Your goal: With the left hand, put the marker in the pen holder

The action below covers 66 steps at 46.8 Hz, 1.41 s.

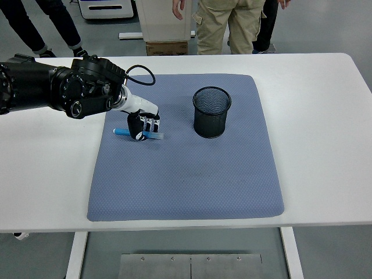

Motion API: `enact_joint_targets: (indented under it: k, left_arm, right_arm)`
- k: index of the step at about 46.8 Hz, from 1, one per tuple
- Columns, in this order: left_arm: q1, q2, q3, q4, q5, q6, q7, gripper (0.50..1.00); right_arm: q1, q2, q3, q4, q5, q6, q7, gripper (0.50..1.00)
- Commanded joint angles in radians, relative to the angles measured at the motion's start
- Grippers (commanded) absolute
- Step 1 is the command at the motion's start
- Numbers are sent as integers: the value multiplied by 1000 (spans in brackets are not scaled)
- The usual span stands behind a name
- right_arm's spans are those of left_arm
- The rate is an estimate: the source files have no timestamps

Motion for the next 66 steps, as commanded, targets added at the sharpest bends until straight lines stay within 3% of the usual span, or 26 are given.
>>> enact_joint_targets:
  k: [1,23,27,30,36,66]
  left_arm:
    - [0,-2,0,0,0,0,0,604]
    - [2,-3,0,0,3,-2,0,599]
    - [2,-3,0,0,17,-2,0,575]
    - [2,-3,0,0,23,-3,0,525]
    - [5,-3,0,0,35,-3,0,500]
    - [-21,6,-29,2,34,-9,-9,500]
  right_arm:
    - [0,0,0,0,0,0,0,1000]
    - [0,0,0,0,0,0,0,1000]
    - [-1,0,0,0,0,0,0,1000]
    - [0,0,0,0,0,0,0,1000]
    - [0,0,0,0,0,0,0,1000]
    - [0,0,0,0,0,0,0,1000]
